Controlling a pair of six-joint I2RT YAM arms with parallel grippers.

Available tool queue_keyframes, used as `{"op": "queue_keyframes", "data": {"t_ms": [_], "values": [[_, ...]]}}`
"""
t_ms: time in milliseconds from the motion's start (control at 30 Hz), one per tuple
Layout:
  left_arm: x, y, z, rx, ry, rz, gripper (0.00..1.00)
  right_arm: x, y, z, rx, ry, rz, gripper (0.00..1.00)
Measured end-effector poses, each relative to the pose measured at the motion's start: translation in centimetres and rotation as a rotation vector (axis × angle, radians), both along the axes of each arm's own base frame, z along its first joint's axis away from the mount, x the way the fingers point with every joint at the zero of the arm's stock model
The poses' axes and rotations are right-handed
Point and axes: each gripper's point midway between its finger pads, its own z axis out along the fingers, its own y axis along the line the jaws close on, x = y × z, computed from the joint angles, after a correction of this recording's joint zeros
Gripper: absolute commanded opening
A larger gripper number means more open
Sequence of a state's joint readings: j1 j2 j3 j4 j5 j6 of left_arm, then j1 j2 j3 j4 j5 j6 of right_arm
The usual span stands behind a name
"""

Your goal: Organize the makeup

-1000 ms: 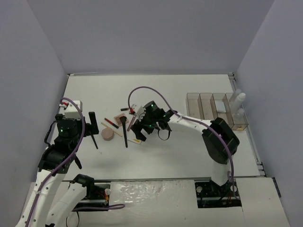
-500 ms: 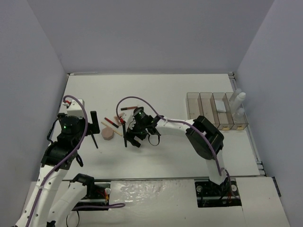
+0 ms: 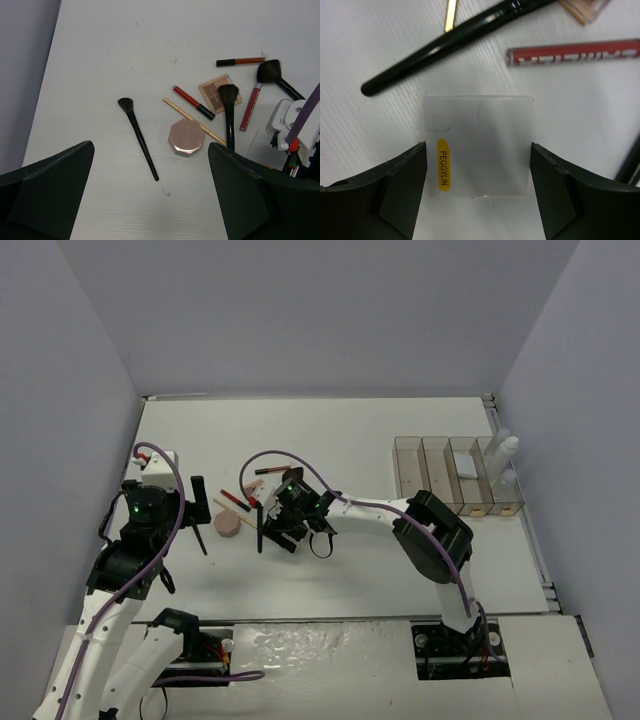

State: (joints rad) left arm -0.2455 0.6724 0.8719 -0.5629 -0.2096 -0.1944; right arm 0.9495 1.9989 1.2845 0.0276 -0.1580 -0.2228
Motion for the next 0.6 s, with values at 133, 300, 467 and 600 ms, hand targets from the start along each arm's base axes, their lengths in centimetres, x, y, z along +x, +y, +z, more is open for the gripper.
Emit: {"op": "queue_keyframes", "data": {"t_ms": [133,300,467,600], "values": [[0.0,0.0,0.0,0.000,-0.001,0.000,0.97,0.6,-2.3,1.3,-0.049,-0.036,-0.052,0.50],[-0.1,0.1,0.2,-0.003,-0.007,0.001,0.97,4.3,-7.2,7.5,-0.017,-0.148,-0.210,0.47],[-0.3,0.1,0.5,-0.007,-0.021,0.001,0.97,11.5,-18.7,14.9,-0.008,-0.341,-0.578,0.47],[-0.4,0.0,0.7,-0.014,-0.032,-0.006,0.97,14.8,-30.4,17.7,-0.100,-0.450,-0.909,0.48]]}}
